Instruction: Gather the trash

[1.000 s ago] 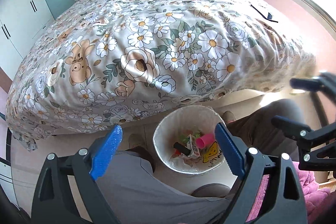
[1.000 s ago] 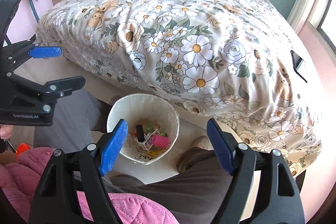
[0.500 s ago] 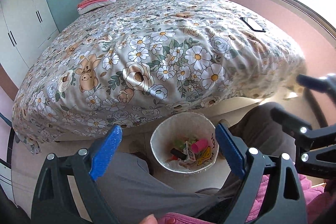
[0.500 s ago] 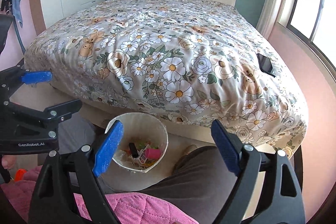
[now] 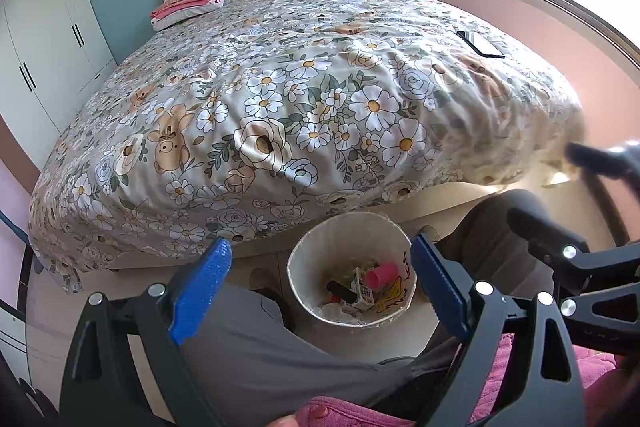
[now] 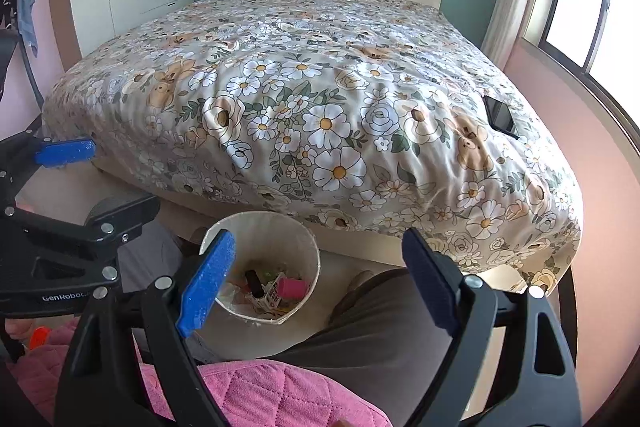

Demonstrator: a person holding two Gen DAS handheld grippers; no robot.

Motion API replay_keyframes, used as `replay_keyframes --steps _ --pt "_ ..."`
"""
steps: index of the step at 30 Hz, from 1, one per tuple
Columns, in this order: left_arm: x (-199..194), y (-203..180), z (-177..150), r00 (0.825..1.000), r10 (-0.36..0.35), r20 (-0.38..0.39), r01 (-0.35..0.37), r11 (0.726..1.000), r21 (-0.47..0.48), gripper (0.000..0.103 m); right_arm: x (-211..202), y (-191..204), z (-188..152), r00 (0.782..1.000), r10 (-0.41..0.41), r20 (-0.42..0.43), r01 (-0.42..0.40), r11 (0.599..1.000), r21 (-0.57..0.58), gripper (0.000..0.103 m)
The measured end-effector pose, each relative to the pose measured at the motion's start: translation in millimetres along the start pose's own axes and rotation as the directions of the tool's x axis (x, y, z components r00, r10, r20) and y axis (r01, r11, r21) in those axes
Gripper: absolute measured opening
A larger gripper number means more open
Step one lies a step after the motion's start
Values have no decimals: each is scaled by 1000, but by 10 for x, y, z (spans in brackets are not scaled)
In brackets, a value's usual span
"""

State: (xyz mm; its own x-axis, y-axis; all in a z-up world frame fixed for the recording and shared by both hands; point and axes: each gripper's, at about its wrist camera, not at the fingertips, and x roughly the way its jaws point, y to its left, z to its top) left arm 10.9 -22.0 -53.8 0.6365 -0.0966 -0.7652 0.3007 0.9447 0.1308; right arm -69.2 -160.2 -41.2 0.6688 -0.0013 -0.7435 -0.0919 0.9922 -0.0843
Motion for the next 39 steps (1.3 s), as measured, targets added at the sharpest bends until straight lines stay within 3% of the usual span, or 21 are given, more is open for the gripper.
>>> replay_keyframes --steps 39 --pt "-120 4 32 998 11 54 -10 1000 -4 92 -66 63 35 999 18 31 -17 999 -30 84"
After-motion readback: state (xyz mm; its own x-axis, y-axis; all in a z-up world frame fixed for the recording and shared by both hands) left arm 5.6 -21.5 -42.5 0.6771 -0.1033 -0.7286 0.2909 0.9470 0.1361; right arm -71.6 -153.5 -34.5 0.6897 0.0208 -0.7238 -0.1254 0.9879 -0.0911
